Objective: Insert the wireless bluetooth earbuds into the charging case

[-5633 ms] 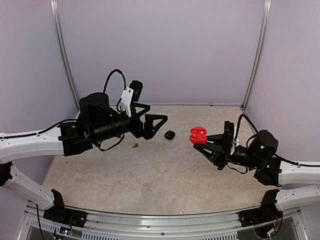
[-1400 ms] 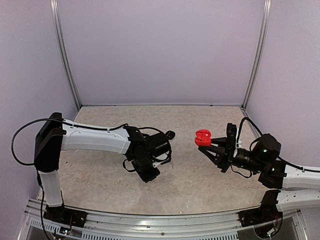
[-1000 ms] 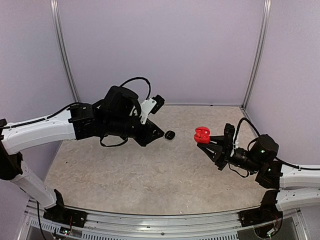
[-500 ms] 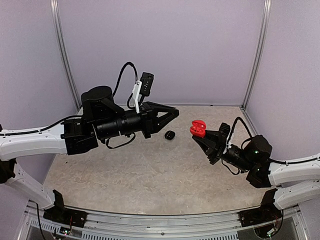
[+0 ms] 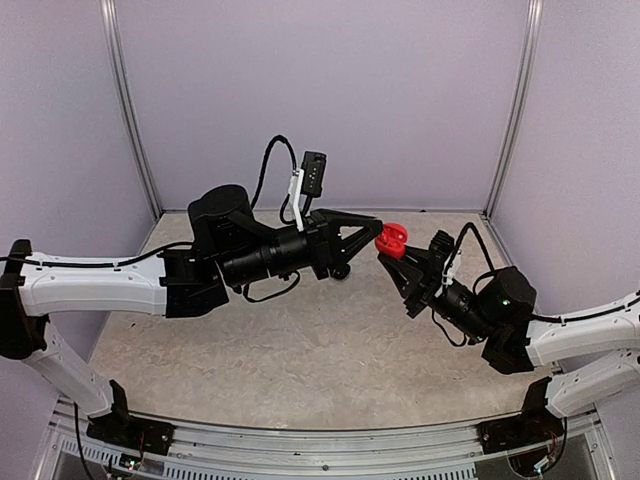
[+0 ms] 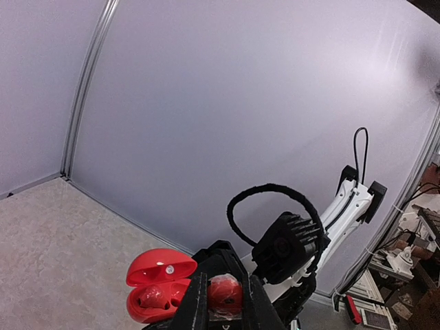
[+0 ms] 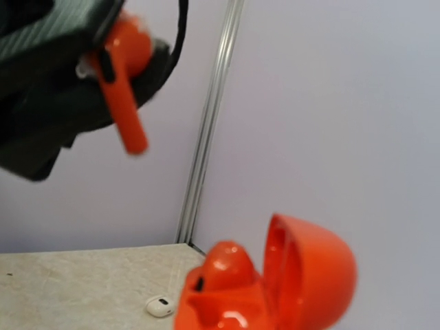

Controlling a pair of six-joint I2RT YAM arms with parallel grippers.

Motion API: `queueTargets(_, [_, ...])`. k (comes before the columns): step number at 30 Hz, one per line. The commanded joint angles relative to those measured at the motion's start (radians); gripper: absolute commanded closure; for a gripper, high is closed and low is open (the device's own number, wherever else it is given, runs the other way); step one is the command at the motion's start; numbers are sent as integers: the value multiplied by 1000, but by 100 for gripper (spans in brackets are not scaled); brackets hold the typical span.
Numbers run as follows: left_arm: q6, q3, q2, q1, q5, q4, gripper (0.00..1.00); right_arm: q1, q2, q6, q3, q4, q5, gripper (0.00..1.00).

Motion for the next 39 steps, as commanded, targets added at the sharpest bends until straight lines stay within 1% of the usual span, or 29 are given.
queueTargets(1, [-33,30,28,-9,14,55,93,30,36,2,40,63,65,100])
queueTargets(9, [-53,43,59,-10,-8,40,93,44,61,-23,55,91,98,100])
queueTargets(34, [-107,46,86,22,-30,23,94,56,64,-58,43,124,59,100])
queueTargets(39, [-107,55,99,23,-38,-4,94,60,64,-62,40,134,66,100])
